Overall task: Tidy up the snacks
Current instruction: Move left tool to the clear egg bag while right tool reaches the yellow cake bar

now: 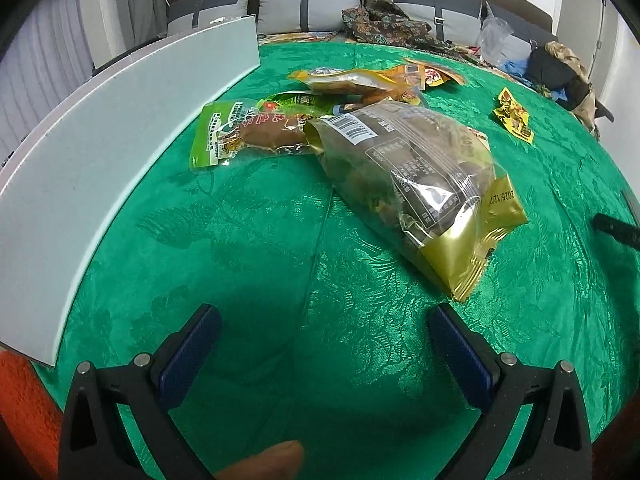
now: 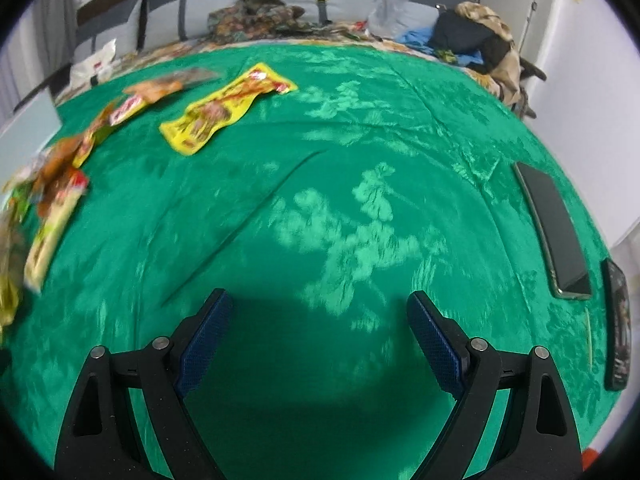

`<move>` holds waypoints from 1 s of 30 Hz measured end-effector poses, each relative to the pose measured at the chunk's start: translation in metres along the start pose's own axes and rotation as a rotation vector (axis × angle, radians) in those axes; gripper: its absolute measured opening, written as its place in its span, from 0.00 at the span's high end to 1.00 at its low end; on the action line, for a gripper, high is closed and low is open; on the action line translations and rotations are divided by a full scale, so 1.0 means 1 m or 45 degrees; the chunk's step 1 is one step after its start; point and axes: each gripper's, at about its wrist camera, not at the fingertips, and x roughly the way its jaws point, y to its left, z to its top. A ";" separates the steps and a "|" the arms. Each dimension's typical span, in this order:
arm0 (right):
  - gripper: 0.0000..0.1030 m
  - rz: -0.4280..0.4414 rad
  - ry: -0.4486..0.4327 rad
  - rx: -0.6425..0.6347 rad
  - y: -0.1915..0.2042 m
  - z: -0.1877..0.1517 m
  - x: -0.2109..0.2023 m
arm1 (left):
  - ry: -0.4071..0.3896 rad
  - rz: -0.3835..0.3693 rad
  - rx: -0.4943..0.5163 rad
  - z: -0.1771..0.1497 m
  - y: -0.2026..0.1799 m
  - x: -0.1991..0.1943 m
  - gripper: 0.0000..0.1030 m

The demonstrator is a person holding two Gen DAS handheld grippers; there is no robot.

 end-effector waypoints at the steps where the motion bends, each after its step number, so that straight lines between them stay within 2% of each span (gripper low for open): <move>1: 0.11 0.000 -0.008 0.003 -0.001 0.001 0.000 | 0.003 -0.002 0.002 0.000 0.000 0.000 0.00; 6: 0.10 0.067 -0.022 0.057 -0.010 0.007 0.009 | 0.023 -0.008 0.011 0.002 0.000 0.002 0.00; 12: 0.10 0.062 -0.025 0.060 -0.009 0.009 0.011 | 0.019 -0.014 0.012 0.002 0.000 0.002 0.00; 15: 0.10 0.062 -0.025 0.060 -0.009 0.010 0.011 | 0.083 -0.038 0.024 0.007 0.002 0.003 0.00; 17: 0.10 0.063 -0.025 0.060 -0.009 0.010 0.011 | 0.128 -0.102 -0.022 0.012 0.008 0.000 0.00; 20: 0.10 0.062 -0.025 0.060 -0.009 0.010 0.011 | 0.078 -0.259 -0.144 0.023 0.018 -0.019 0.00; 23: 0.10 0.062 -0.025 0.060 -0.010 0.009 0.011 | 0.046 -0.306 -0.148 0.049 0.007 -0.026 0.00; 27: 0.10 0.063 -0.025 0.060 -0.009 0.009 0.011 | 0.073 -0.232 -0.165 0.089 -0.017 -0.006 0.00; 30: 0.10 0.062 -0.026 0.060 -0.010 0.009 0.011 | 0.164 -0.087 -0.135 0.099 -0.027 0.026 0.01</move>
